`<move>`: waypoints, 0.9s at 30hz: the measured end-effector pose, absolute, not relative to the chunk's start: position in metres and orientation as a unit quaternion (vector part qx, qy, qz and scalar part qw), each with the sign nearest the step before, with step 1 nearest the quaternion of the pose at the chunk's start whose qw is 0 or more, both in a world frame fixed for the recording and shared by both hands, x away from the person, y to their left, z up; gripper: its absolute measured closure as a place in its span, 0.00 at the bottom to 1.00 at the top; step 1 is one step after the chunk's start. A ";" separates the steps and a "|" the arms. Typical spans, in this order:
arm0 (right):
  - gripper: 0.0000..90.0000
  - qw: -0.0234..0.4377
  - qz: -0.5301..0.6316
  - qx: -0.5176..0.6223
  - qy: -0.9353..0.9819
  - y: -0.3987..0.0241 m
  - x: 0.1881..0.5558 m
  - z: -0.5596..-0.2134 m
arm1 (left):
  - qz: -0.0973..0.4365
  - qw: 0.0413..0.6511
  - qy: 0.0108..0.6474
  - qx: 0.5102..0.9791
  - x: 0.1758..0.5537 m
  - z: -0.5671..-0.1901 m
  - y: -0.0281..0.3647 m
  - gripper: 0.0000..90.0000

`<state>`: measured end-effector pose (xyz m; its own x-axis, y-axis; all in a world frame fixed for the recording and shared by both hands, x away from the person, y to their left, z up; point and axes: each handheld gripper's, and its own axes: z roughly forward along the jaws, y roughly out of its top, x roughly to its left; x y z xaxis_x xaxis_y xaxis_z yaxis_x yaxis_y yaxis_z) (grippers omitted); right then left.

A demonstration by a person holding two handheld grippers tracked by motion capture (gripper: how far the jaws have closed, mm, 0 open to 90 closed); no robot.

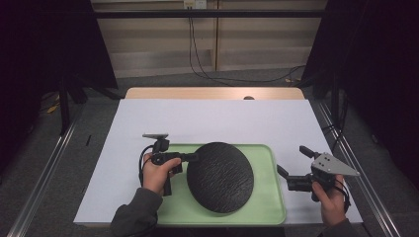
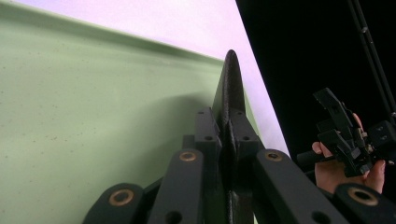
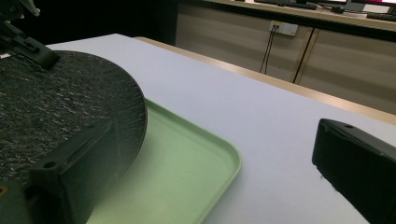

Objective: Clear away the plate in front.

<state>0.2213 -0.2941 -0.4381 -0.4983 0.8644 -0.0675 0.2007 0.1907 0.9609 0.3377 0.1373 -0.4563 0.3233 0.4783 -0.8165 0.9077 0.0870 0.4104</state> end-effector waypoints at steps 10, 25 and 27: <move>0.01 0.325 0.508 0.377 0.703 -0.292 0.223 -0.439 | -0.194 0.496 0.544 0.648 0.335 -0.463 0.141 0.97; 0.01 0.321 0.509 0.371 0.708 -0.290 0.223 -0.439 | -0.191 0.501 0.549 0.641 0.334 -0.471 0.143 0.97; 0.01 0.323 0.507 0.372 0.707 -0.290 0.223 -0.438 | -0.190 0.504 0.551 0.638 0.333 -0.472 0.144 0.96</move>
<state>0.2230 -0.2899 -0.4384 -0.5135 0.8544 -0.0793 0.1988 0.2083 0.9576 0.3334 0.1437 -0.4723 0.3216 0.5109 -0.7972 0.8937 0.1142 0.4338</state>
